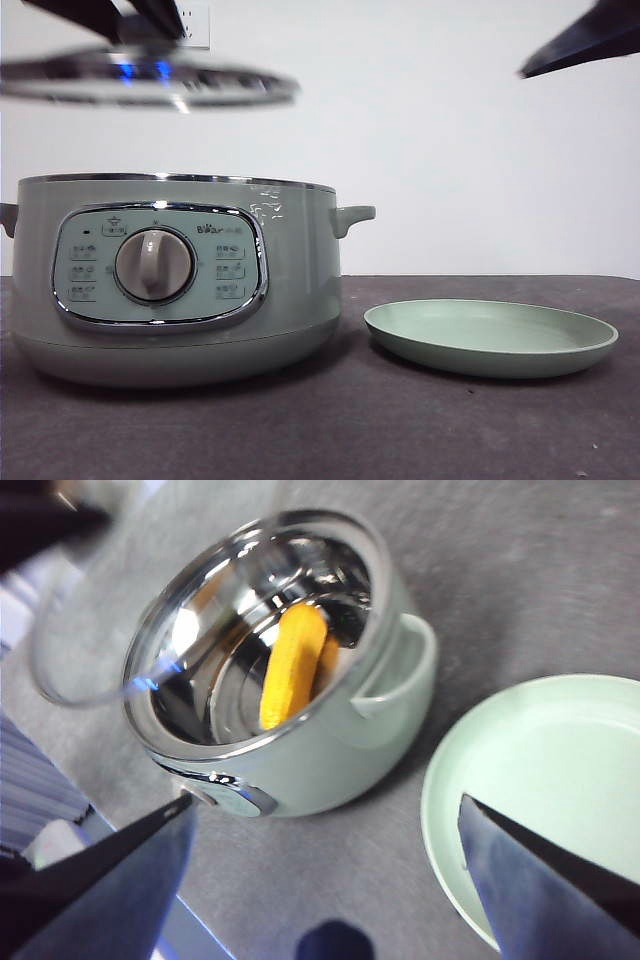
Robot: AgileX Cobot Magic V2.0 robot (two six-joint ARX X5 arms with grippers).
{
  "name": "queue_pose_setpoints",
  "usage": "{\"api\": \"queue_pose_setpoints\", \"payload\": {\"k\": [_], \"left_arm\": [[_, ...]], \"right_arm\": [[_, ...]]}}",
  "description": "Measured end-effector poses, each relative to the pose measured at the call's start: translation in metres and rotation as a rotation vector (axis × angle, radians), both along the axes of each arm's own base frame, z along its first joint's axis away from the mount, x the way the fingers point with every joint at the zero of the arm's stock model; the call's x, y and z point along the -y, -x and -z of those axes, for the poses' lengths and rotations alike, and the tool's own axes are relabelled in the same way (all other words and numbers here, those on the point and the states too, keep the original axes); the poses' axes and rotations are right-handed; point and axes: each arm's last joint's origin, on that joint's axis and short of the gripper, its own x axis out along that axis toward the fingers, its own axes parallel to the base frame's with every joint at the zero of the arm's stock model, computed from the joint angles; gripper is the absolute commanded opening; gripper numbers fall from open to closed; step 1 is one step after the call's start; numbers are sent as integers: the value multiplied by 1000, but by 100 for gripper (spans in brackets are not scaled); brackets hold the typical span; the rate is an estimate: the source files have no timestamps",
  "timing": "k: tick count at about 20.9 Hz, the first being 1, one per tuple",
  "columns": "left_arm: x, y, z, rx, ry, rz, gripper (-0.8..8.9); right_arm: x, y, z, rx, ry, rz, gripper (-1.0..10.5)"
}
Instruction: Take the corn out from the steamer,put the corn on the plate,close the lid
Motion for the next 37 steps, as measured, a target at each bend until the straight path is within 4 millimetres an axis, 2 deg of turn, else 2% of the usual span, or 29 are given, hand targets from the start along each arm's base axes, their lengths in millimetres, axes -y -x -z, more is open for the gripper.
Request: {"api": "queue_pose_setpoints", "payload": {"k": [6,10,15,18,21,27,30,31,33,37], "left_arm": [[-25,40,-22,81,-25,-121,-9],[-47,77,-38,176,-17,-219,-9],[-72,117,-48,279,-12,-364,-9],[-81,133,-48,300,-5,-388,-9],[-84,139,-47,291,-15,-393,-9],[-83,138,-44,261,-33,-385,-9],[-83,138,-43,260,-34,-385,-9],[-84,139,-43,260,-33,-385,-9],[-84,139,-42,252,-40,-384,-9],[-84,139,-40,226,-59,-380,-9]], "right_arm": [[-50,-20,-2,10,75,-77,437],[-106,-45,-8,-11,148,-152,437],[-174,-76,-13,5,354,-173,437],[-210,-90,-2,27,465,-193,437],[-237,-98,23,39,559,-204,437],[-259,-110,80,-27,643,-249,434],[-265,-116,97,-32,649,-250,369],[-267,-117,99,-29,647,-249,340],[-268,-117,98,-16,635,-247,144],[-268,-117,98,-19,633,-244,-12]]}}
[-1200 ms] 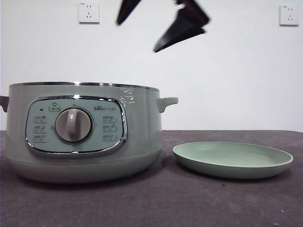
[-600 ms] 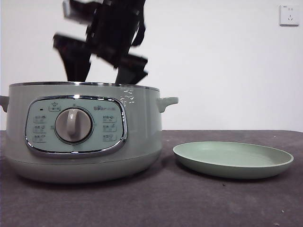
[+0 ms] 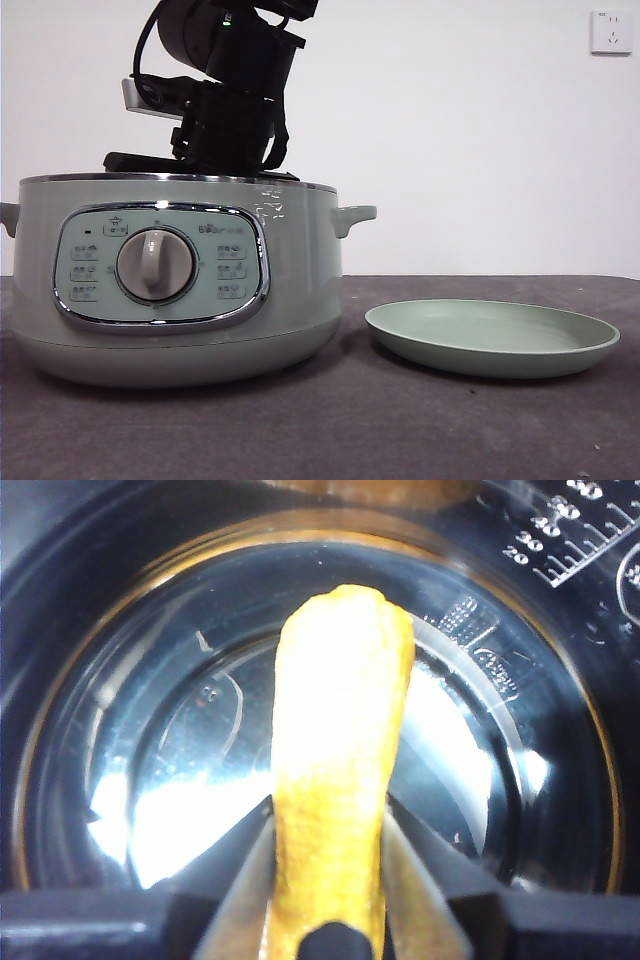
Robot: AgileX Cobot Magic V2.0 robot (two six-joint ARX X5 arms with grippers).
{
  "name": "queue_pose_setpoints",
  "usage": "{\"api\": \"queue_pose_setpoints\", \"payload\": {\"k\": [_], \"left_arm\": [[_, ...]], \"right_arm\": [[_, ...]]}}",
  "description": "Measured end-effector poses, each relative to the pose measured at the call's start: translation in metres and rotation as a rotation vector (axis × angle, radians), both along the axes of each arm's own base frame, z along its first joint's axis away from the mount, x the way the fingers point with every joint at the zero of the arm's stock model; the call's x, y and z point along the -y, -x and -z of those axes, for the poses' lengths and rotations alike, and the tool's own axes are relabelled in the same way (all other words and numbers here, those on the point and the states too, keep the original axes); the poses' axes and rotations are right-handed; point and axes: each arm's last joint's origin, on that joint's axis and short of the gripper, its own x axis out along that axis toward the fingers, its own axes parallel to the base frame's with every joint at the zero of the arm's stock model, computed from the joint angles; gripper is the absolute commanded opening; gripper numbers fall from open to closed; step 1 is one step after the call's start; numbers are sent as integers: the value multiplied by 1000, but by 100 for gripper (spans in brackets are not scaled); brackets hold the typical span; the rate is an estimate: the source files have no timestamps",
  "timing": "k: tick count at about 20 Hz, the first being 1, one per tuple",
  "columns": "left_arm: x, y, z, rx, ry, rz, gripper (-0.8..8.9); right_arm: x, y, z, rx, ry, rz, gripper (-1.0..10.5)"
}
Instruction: Take the corn out from the steamer,put the corn on the plate,close the lid
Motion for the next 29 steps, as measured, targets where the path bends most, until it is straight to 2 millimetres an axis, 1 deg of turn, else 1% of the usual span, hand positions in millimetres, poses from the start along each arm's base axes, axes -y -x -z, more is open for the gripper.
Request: {"api": "queue_pose_setpoints", "payload": {"k": [3,4,5,6,7,8,9,10,12,14,15,17,18,20,22,25,27,29], "left_arm": [[0,0,0,0,0,0,-9],[0,0,0,-1,-1,0,-9],[0,0,0,-1,0,0,-9],[0,0,0,0,0,1,-9],[1,-2,-1,4,2,1,-9],[2,-4,-1,6,3,1,-9],[4,-8,-2,5,3,2,-9],[7,-13,-2,2,4,9,-9],[15,-24,-2,-6,26,83,-9],[23,-37,-2,-20,39,137,-9],[26,-41,-1,-29,42,153,-9],[29,-46,1,-51,57,185,-9],[32,-49,2,-63,65,201,-9],[36,-56,3,-72,71,218,-9],[38,-60,4,-80,75,222,-9],[39,-61,4,-81,81,239,-9],[39,-61,4,-81,82,241,-9],[39,-61,4,-81,82,241,-9]], "right_arm": [[-2,0,-3,17,-20,1,-12],[0,1,-9,23,-27,3,-12],[4,4,-24,48,-45,9,-12],[13,9,-49,91,-70,21,-12],[28,17,-82,140,-105,41,-12],[43,24,-107,163,-130,52,-12],[63,30,-129,170,-135,72,-12],[82,34,-141,157,-116,99,-12],[123,41,-159,102,-51,171,-12],[157,48,-170,45,-1,251,-12],[168,49,-171,16,25,281,-12],[184,45,-167,-48,77,341,-12],[188,41,-163,-59,84,362,-12],[189,40,-148,-103,120,375,-12],[187,38,-125,-140,150,383,-12],[181,28,-89,-119,122,396,-12],[180,24,-61,-107,102,411,-12],[184,21,-31,-97,88,430,-12]]}}
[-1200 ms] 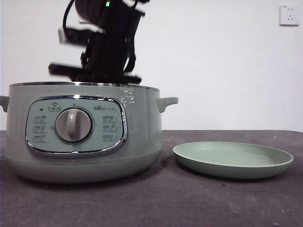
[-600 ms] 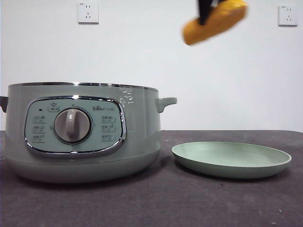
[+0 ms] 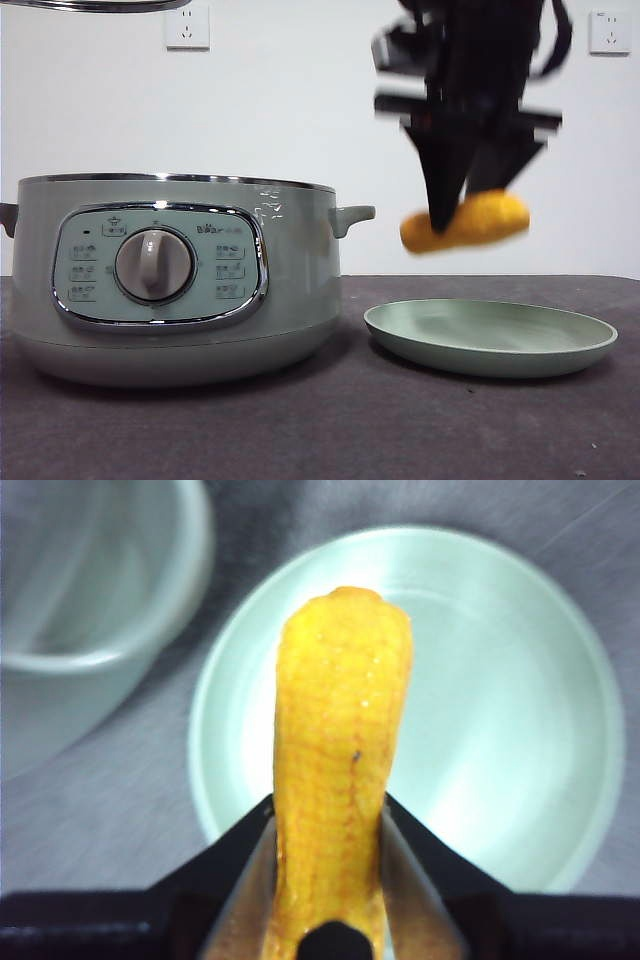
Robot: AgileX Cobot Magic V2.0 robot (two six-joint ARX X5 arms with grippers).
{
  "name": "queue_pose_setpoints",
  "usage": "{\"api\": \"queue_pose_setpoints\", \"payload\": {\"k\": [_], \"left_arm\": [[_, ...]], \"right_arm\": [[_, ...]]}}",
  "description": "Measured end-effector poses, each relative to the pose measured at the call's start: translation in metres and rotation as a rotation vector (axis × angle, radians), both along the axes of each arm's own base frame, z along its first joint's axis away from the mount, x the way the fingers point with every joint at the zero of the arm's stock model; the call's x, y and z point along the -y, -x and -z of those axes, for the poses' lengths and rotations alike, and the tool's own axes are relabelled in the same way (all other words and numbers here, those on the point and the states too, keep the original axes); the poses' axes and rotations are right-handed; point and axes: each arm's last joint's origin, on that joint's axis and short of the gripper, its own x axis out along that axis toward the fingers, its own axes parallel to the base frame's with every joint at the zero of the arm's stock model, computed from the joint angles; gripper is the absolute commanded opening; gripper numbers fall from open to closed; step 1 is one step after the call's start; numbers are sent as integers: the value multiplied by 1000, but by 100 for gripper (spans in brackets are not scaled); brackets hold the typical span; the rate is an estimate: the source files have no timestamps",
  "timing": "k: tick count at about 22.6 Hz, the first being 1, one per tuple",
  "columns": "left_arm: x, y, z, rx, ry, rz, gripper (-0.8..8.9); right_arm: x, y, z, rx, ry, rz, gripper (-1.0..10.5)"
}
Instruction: Take the corn out from the steamer,put the corn on the plate,close the lid
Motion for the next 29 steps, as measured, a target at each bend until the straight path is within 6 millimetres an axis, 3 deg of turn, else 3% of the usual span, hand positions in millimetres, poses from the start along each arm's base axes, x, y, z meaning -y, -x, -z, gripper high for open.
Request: {"api": "queue_pose_setpoints", "payload": {"k": [4,7,16,23,29], "left_arm": [[0,0,-1,7,4,0,-9],[0,-1,-1,7,3,0,-9],[0,-1,-1,6,3,0,-9],[2,-4,1,-3,-1,0,-9],[5,-9,3,-20,-10,1,-9]], "right_arm": [[17,-7,44,67,-40,56,-12],[31,-14,57,89,-49,103,-11],[47,-27,73,44,-44,158,10],[46,-26,73,31,-71,144,342],[46,-26,73,26,-69,145,413]]}}
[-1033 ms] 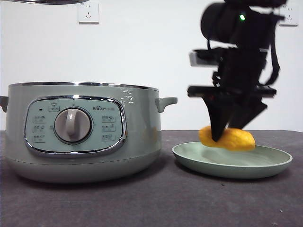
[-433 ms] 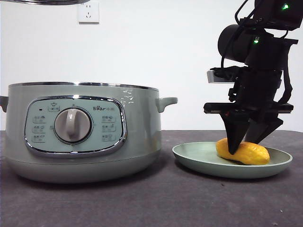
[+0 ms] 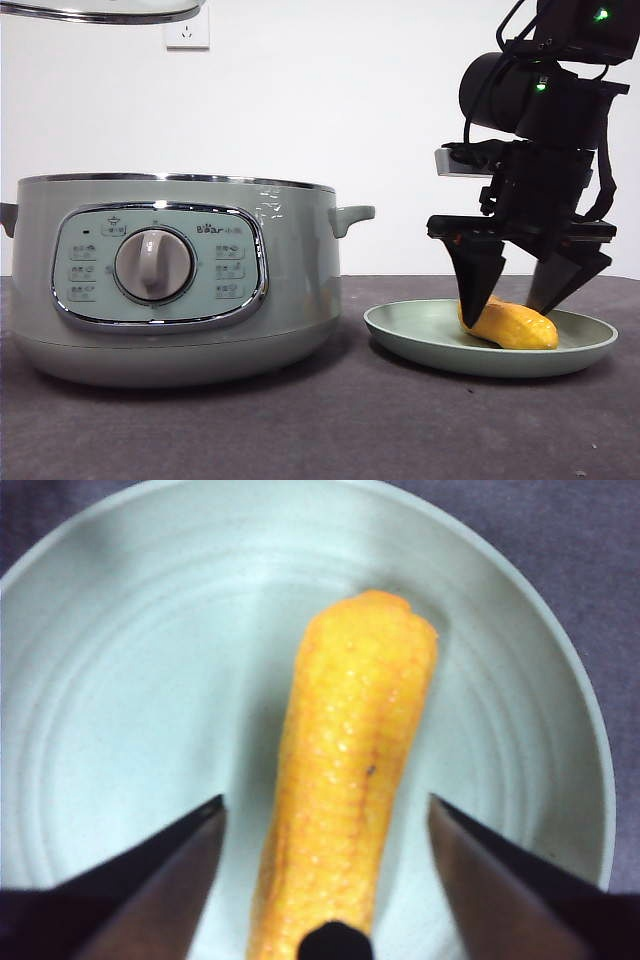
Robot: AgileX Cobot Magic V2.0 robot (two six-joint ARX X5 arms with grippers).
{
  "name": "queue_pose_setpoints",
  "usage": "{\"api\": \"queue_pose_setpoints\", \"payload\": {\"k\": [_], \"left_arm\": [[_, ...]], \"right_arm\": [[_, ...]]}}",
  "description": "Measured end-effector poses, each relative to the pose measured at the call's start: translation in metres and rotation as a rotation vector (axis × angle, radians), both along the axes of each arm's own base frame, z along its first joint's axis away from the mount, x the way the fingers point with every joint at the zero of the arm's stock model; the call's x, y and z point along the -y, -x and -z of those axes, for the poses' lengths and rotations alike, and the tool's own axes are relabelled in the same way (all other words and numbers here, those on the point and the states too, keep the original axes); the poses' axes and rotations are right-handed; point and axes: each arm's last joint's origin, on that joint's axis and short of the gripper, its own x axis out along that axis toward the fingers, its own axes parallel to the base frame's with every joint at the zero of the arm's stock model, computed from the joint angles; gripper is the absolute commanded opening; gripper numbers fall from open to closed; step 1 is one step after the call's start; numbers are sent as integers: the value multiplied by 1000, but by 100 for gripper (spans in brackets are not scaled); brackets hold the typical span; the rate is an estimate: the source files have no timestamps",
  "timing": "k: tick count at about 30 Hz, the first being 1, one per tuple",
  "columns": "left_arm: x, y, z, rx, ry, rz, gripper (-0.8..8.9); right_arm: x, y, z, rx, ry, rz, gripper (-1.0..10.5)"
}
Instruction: Take the corn out from the steamer,put the corn on the plate,close the lid
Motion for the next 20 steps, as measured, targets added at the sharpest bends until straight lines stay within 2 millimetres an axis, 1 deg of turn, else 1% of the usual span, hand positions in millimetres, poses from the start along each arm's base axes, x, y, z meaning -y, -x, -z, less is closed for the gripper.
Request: {"api": "queue_pose_setpoints", "payload": {"k": [5,8,13,20], "left_arm": [[4,-6,2,-12,4,21,-9],[10,-16,3,-12,17,49,-9],[22,-37,10,-34,35,86,-9],[39,-68,31,-114,8,89,-9]], "right_arm": [[1,2,-2,-6,1,3,410],[3,7,-14,11,-8,6,410],[10,24,-55,112,-58,19,410],[22,53,-106,277,-130,21,409]]}}
